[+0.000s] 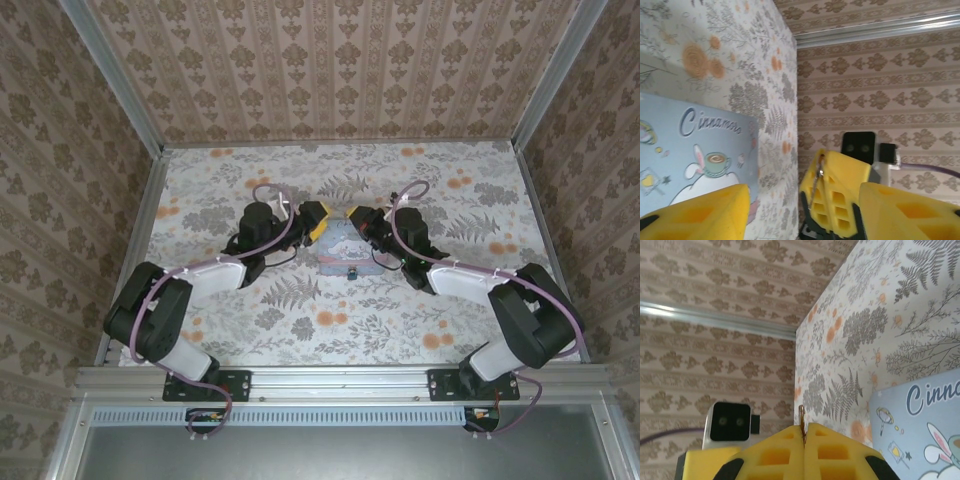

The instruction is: Unlock the padlock with the key

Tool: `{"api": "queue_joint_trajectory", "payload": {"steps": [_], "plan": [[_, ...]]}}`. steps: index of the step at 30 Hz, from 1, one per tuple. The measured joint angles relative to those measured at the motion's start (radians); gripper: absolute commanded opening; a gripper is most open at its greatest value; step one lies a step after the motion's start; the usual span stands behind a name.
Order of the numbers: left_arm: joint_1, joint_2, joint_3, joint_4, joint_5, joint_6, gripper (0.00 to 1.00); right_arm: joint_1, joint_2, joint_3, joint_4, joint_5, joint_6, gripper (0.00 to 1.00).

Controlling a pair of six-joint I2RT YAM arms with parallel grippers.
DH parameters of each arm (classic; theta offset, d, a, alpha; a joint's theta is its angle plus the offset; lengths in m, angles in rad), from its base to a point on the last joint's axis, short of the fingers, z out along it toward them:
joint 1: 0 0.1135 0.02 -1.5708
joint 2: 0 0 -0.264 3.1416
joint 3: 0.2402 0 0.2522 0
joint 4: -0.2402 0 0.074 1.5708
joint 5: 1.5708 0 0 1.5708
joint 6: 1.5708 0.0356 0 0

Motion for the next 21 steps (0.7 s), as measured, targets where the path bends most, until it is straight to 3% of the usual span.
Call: {"api": "queue_joint_trajectory", "payload": {"steps": [10, 21], "plan": [[-0.031, 0.142, -0.011, 0.233, -0.021, -0.117, 0.51, 0.025, 0.068, 0.062, 0.035, 0.059, 0.100, 0.00], [-0.032, 0.169, -0.018, 0.336, -0.049, -0.166, 0.47, 0.036, 0.089, 0.077, 0.051, 0.076, 0.123, 0.00]]}}
